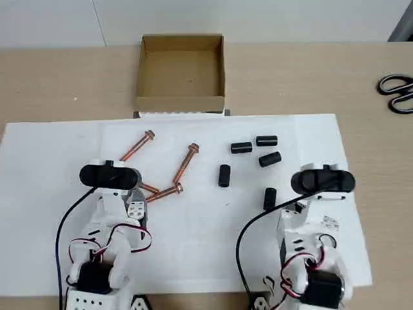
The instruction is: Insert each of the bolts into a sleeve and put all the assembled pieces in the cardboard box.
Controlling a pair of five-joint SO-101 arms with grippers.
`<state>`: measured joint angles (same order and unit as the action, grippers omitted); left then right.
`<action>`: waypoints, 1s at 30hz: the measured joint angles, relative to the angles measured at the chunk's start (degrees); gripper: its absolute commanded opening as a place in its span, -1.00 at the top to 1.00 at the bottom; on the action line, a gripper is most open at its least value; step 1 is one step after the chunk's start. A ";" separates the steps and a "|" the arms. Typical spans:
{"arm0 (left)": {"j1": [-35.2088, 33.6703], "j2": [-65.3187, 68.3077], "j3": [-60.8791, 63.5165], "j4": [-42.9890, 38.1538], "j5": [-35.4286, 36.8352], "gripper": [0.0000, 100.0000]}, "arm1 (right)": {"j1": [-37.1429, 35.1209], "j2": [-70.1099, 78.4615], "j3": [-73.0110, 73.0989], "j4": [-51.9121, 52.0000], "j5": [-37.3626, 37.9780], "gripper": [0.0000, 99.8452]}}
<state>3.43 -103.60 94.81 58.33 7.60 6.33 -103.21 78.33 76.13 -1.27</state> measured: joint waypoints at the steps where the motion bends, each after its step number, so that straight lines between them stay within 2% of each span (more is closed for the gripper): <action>1: 0.00 0.00 0.00 0.00 0.00 0.99 | 1.05 0.00 -0.44 0.00 0.00 0.99; 14: 0.35 0.00 0.00 0.00 0.00 0.98 | 3.43 1.41 -7.47 2.64 1.49 0.99; 20: 3.34 0.00 0.00 0.00 0.00 0.98 | 4.13 15.82 -19.34 5.27 1.41 0.99; 23: 5.54 0.00 0.00 0.00 0.00 0.98 | 5.54 26.37 -27.25 7.56 -1.49 0.99; 30: 5.63 0.00 -4.75 0.00 -0.09 0.98 | 5.36 44.75 -43.16 13.89 -2.64 0.99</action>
<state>9.05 -103.60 90.07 58.33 7.52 11.69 -58.46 35.16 90.02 -3.91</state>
